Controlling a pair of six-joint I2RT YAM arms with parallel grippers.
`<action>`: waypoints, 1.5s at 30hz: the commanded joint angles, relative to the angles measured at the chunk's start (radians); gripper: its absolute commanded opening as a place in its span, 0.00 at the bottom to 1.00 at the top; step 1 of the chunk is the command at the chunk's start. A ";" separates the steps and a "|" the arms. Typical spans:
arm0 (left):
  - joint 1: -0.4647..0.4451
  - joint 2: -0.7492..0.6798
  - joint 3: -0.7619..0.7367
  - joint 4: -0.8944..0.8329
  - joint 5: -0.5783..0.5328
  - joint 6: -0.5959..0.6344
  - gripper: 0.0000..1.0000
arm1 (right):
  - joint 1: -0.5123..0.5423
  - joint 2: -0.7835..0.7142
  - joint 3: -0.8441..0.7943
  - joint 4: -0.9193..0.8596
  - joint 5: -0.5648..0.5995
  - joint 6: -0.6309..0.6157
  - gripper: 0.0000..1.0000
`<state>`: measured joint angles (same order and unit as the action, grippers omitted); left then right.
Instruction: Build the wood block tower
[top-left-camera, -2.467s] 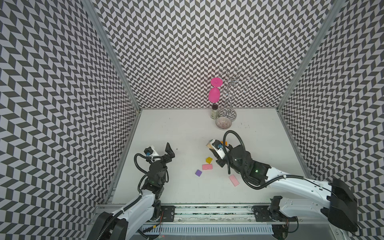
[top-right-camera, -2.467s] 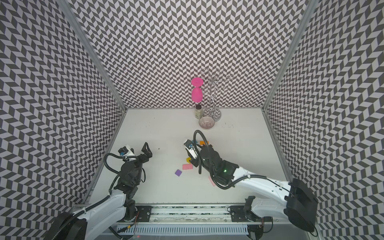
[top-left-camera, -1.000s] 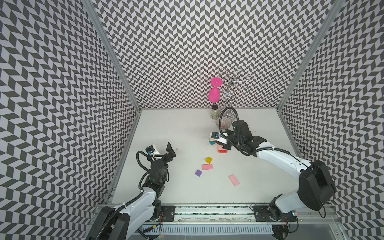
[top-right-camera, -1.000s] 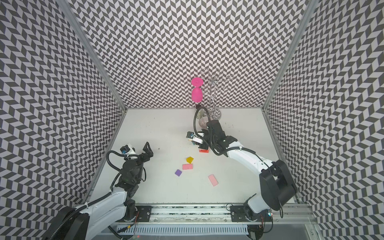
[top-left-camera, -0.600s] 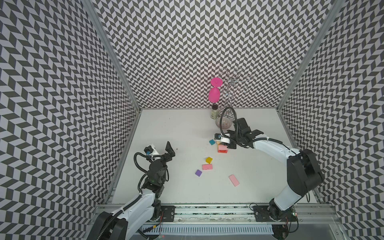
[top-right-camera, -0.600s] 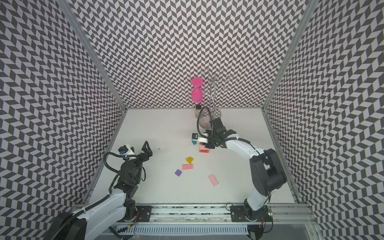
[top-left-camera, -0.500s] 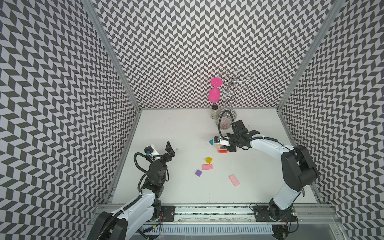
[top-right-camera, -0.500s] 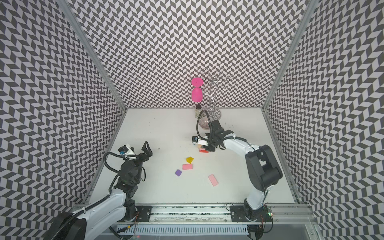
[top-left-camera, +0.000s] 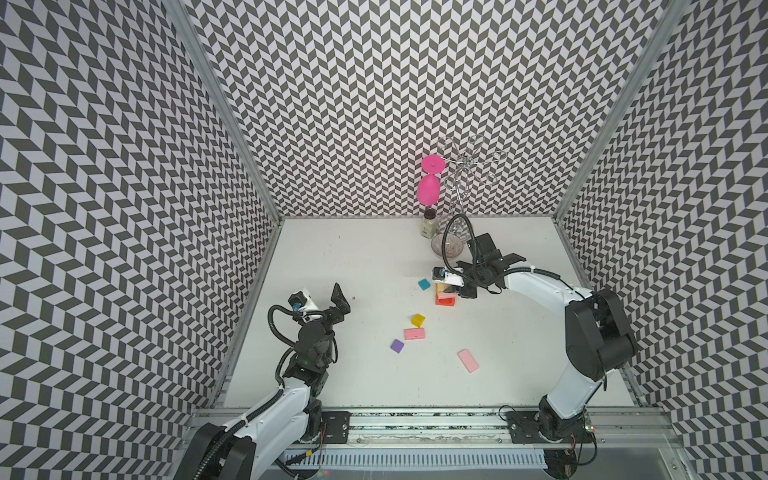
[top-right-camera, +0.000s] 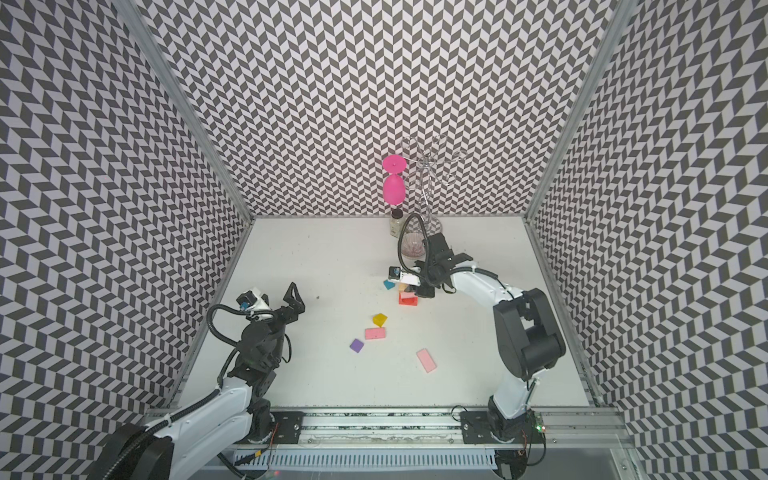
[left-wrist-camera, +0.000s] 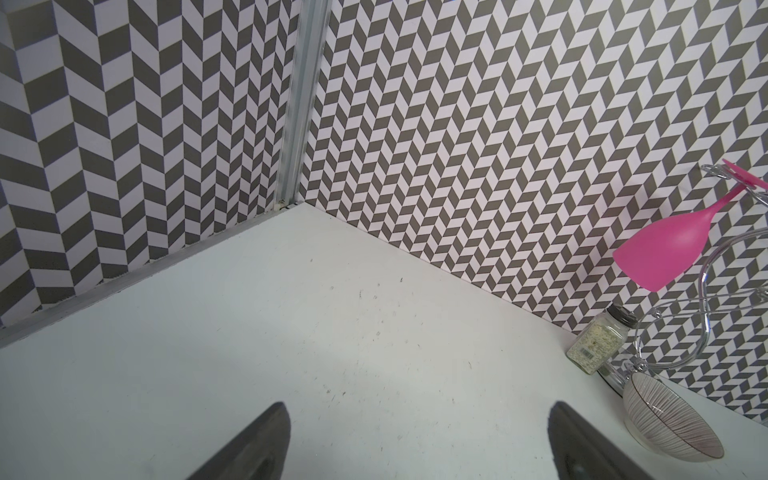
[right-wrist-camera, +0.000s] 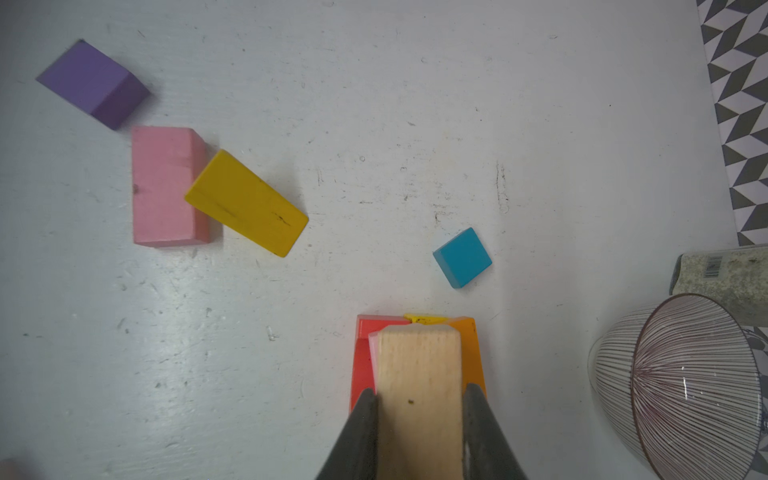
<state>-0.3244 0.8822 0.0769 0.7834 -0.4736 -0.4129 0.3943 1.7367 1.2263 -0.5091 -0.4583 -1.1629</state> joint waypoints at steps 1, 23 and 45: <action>0.005 0.001 -0.008 0.018 0.010 -0.001 0.97 | -0.029 -0.061 0.011 0.020 -0.076 -0.022 0.00; -0.256 0.133 0.190 -0.130 0.238 0.096 0.93 | -0.147 -0.113 -0.367 0.548 0.390 1.166 0.00; -0.297 0.137 0.256 -0.278 0.314 0.023 0.94 | -0.125 -0.443 -0.487 0.507 0.488 1.378 1.00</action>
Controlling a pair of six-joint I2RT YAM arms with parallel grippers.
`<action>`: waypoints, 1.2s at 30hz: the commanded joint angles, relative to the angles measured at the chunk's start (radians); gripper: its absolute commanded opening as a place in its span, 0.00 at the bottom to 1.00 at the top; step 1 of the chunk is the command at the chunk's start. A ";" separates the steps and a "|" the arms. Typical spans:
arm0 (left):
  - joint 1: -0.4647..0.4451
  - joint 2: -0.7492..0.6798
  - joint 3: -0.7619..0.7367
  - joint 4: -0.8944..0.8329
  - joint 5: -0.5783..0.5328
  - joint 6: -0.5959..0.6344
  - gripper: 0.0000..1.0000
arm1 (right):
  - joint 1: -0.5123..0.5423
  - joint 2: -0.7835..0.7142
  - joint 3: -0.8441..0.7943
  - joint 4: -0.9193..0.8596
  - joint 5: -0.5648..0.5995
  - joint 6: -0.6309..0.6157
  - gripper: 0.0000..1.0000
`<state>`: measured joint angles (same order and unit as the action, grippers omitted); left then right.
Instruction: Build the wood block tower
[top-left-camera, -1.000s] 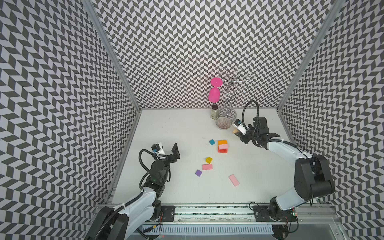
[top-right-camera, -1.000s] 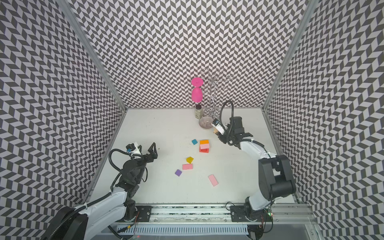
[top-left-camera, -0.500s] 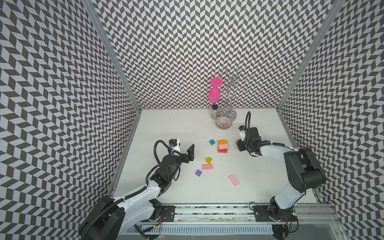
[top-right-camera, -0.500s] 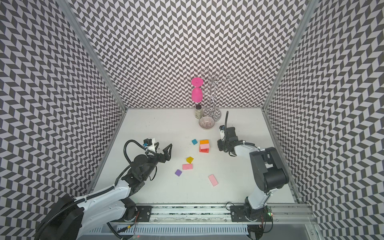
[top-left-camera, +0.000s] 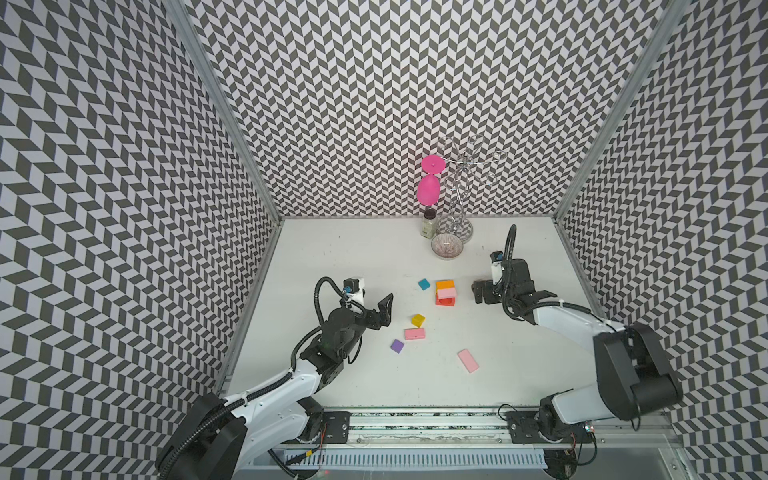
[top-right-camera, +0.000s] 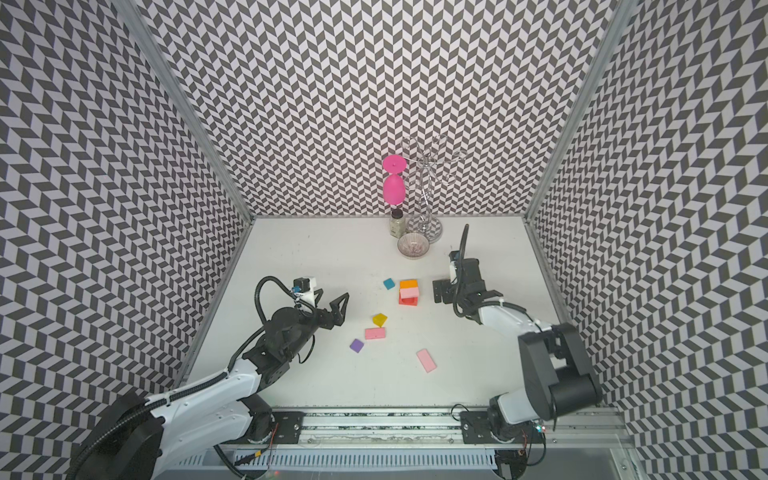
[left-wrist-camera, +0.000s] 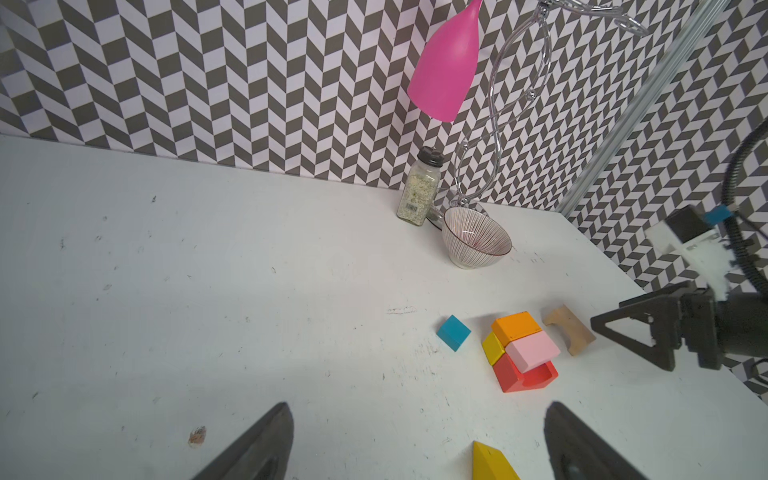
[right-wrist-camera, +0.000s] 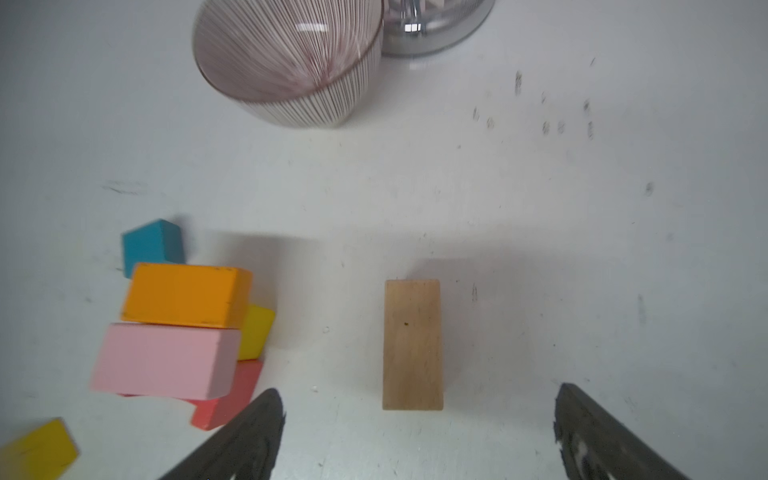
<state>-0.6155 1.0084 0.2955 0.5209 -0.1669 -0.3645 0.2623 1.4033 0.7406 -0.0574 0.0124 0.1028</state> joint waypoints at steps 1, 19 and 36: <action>-0.006 0.017 0.042 -0.017 -0.012 -0.066 0.94 | 0.008 -0.150 -0.004 0.055 0.033 0.170 1.00; -0.068 0.201 0.257 -0.063 -0.052 -0.108 0.94 | 0.074 -0.130 -0.037 0.153 0.015 0.323 0.58; -0.125 0.635 0.491 -0.111 -0.125 -0.105 0.45 | 0.196 0.286 0.134 0.100 0.192 0.333 0.32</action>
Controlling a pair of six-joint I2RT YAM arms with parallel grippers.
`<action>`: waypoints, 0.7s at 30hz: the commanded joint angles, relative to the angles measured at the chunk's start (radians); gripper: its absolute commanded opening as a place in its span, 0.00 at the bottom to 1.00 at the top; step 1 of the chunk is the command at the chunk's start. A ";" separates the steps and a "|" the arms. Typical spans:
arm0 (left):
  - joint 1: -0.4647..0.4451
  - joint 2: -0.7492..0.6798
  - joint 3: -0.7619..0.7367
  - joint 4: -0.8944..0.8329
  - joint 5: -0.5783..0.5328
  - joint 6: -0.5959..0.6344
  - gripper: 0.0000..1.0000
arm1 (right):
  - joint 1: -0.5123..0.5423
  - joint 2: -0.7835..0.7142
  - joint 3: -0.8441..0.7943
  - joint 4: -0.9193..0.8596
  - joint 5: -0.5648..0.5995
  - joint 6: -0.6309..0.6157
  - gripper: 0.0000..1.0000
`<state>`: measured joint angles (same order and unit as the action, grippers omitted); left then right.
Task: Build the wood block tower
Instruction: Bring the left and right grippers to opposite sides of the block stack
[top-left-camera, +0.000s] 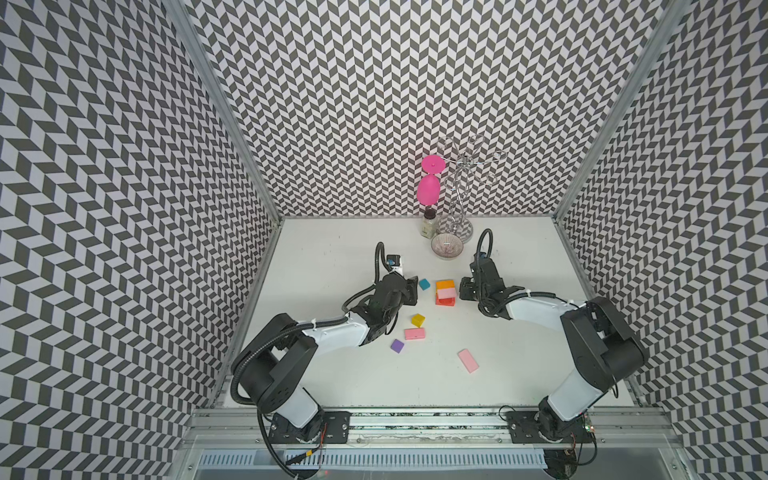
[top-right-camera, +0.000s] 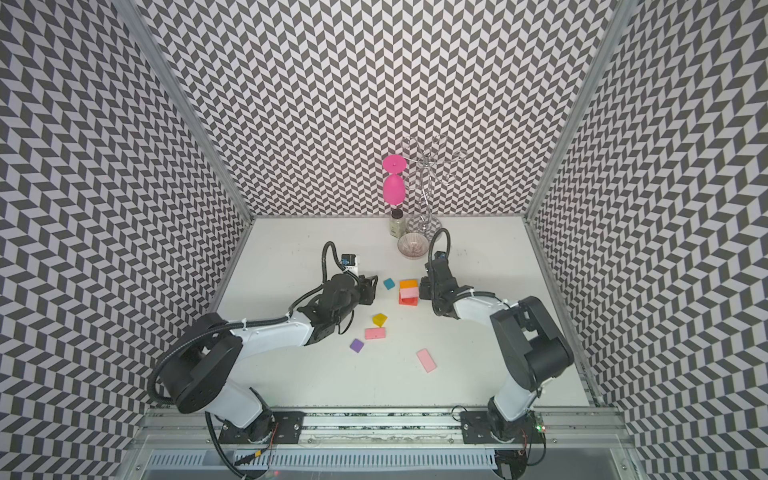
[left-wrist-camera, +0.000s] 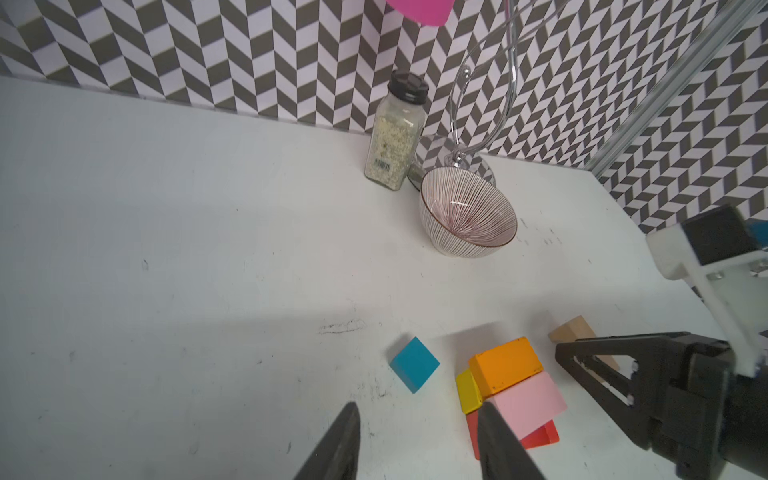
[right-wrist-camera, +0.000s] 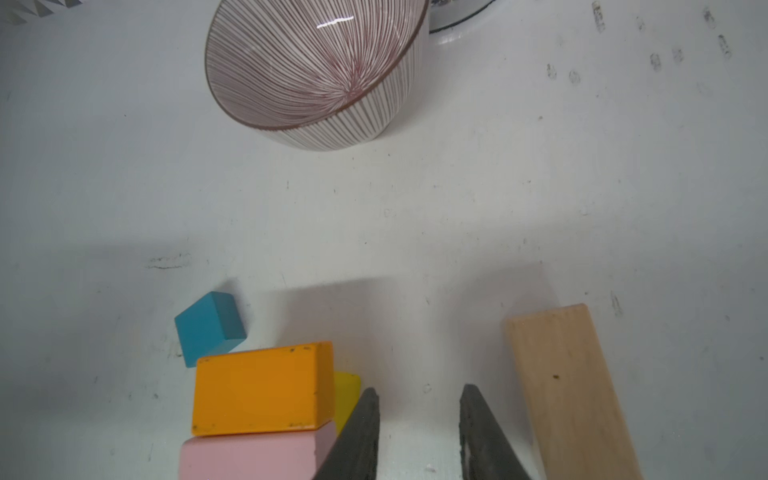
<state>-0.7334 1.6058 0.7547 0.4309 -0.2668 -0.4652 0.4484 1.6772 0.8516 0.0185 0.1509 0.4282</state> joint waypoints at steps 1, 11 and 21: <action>-0.009 0.054 0.038 -0.023 -0.025 -0.004 0.45 | 0.012 0.016 0.021 0.025 0.058 0.009 0.32; -0.036 0.174 0.117 -0.048 -0.008 0.009 0.45 | 0.026 0.030 0.014 0.031 0.065 0.014 0.31; -0.060 0.231 0.159 -0.072 -0.003 0.022 0.44 | 0.051 0.038 0.020 0.028 0.065 0.007 0.30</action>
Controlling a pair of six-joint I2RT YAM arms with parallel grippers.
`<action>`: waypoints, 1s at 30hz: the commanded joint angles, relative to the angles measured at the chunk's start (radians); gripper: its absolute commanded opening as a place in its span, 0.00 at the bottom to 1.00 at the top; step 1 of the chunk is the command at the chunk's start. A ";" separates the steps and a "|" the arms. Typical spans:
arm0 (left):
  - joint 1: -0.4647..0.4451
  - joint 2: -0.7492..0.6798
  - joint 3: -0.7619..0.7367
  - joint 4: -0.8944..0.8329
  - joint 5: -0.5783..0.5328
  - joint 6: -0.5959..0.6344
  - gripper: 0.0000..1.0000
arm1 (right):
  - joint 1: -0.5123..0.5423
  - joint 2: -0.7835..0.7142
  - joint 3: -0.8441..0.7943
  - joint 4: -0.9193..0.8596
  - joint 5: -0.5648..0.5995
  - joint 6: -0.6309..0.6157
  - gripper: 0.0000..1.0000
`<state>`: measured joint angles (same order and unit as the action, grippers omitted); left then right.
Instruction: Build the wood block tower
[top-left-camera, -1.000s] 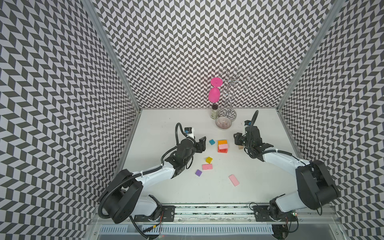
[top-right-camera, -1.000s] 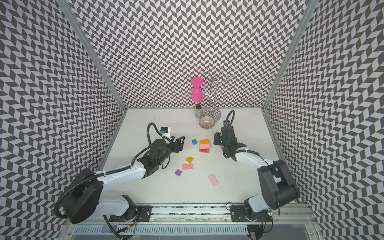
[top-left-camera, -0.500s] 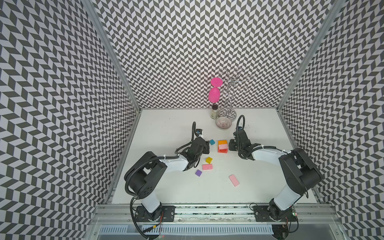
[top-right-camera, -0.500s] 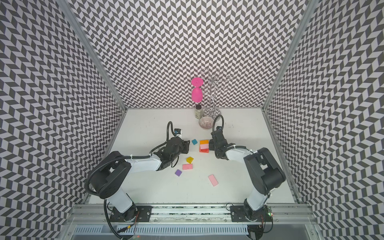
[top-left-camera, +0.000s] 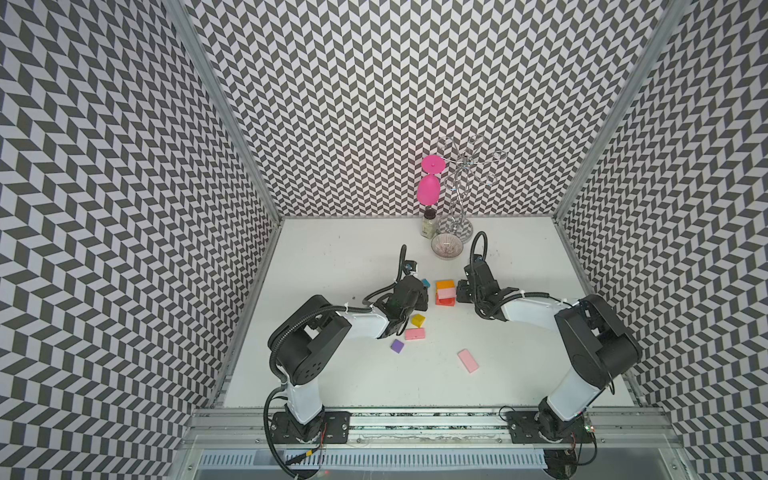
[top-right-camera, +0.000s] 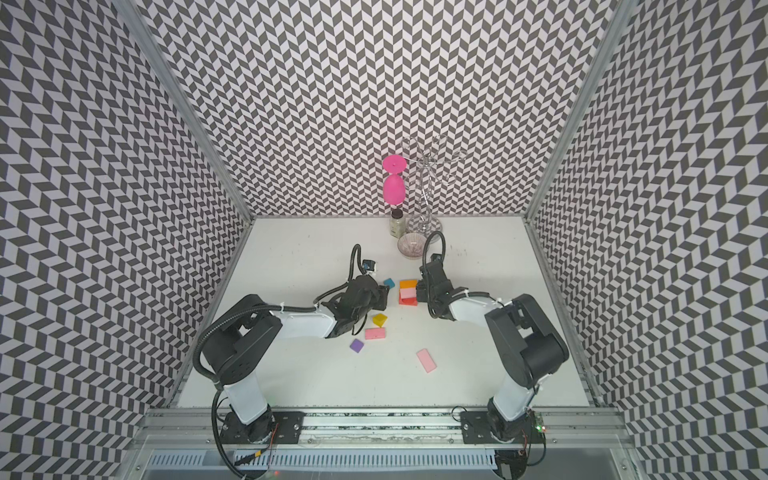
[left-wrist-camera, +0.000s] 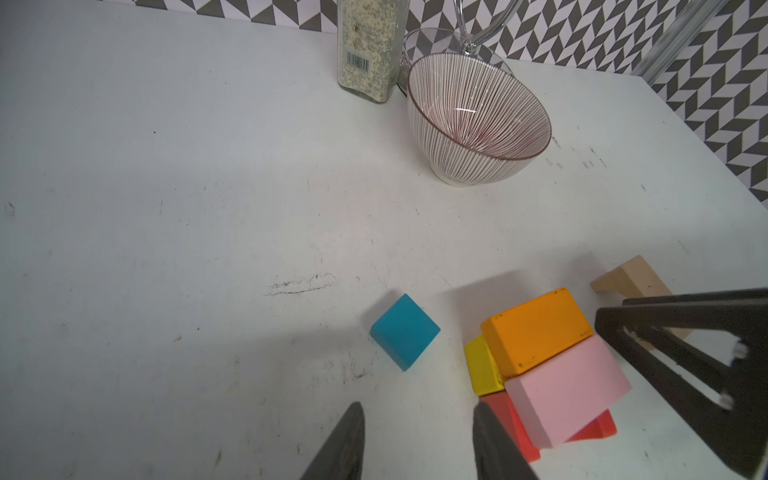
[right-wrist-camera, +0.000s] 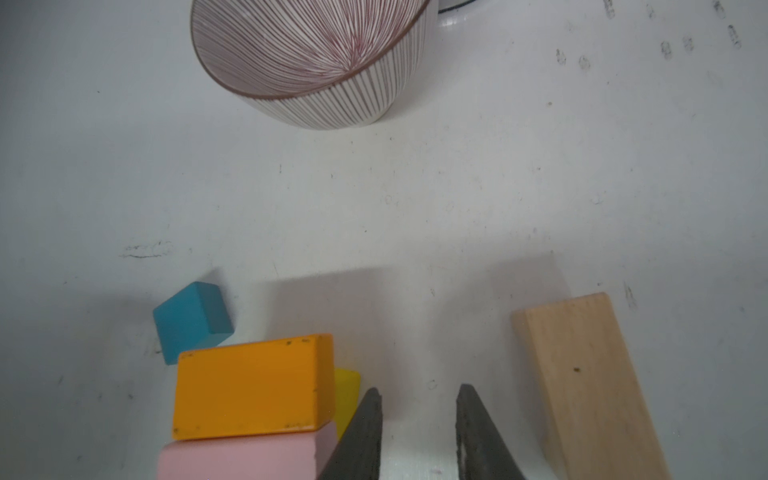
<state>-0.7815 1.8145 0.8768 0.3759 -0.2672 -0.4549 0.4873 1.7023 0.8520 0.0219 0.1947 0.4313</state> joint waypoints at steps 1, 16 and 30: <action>-0.016 0.029 0.043 -0.020 -0.003 0.012 0.44 | 0.014 0.013 0.019 0.024 0.020 0.004 0.31; -0.042 0.087 0.089 -0.043 -0.004 0.027 0.42 | 0.037 -0.022 -0.001 0.010 0.041 0.012 0.30; -0.046 0.121 0.113 -0.051 0.005 0.036 0.42 | 0.055 -0.038 -0.007 -0.002 0.053 0.017 0.30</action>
<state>-0.8204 1.9228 0.9558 0.3313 -0.2653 -0.4236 0.5304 1.6970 0.8516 0.0162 0.2218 0.4358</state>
